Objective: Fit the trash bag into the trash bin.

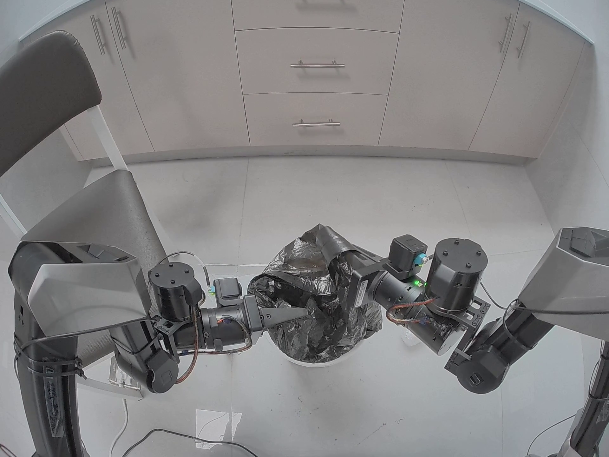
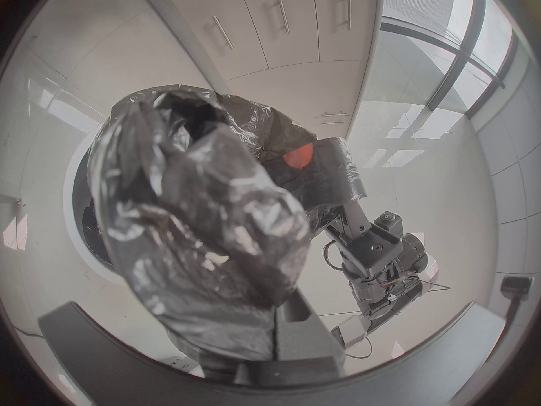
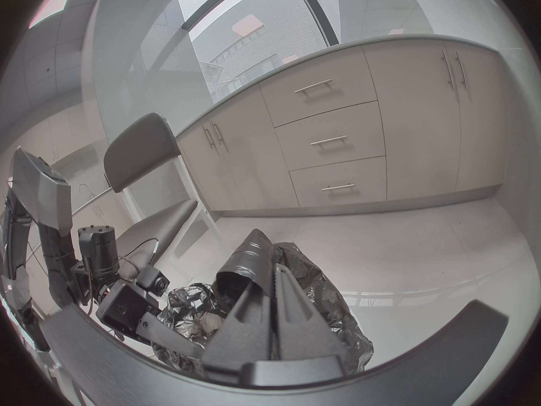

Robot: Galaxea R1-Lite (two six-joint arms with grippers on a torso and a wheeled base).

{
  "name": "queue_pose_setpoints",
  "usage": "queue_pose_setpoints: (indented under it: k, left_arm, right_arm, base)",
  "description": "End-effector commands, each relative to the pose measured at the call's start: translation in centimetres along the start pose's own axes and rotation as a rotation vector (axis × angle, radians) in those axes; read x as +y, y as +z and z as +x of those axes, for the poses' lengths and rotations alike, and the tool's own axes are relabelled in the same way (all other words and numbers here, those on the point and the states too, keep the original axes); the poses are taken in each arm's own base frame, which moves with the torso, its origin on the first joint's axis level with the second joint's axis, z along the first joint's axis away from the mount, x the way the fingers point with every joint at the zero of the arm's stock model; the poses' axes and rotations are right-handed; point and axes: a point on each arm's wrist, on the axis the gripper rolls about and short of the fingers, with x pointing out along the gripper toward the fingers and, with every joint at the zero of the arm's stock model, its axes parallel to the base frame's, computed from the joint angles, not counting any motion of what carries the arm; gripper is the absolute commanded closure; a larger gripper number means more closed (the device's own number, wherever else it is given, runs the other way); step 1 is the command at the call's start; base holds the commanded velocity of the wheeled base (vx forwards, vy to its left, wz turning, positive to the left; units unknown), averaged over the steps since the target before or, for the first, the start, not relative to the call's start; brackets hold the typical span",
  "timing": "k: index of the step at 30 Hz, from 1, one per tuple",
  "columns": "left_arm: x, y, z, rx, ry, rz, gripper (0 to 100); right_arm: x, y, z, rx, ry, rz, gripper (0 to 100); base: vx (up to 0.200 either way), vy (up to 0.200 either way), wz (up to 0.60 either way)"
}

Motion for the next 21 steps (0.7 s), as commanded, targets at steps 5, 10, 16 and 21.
queue_pose_setpoints:
  k: [5,10,16,21]
  left_arm:
    - [0.9,-0.3,-0.3,0.001,0.024,0.036,100]
    - [0.9,-0.8,-0.9,-0.003,0.052,0.090,100]
    - [0.7,-1.5,-1.6,-0.035,0.115,0.161,100]
    - [0.7,-1.6,-2.2,-0.069,0.161,0.218,100]
  right_arm:
    - [-0.4,-2.9,-0.1,0.024,-0.015,0.000,100]
    - [-1.5,-5.3,-0.4,0.067,-0.051,-0.006,100]
    - [-2.7,-6.7,-0.9,0.128,-0.078,-0.012,100]
    - [-3.0,-6.8,-0.8,0.128,-0.089,0.042,100]
  base:
    - [0.000,0.000,0.00]
    - [0.000,0.000,0.00]
    - [0.000,0.000,0.00]
    - [0.000,0.000,0.00]
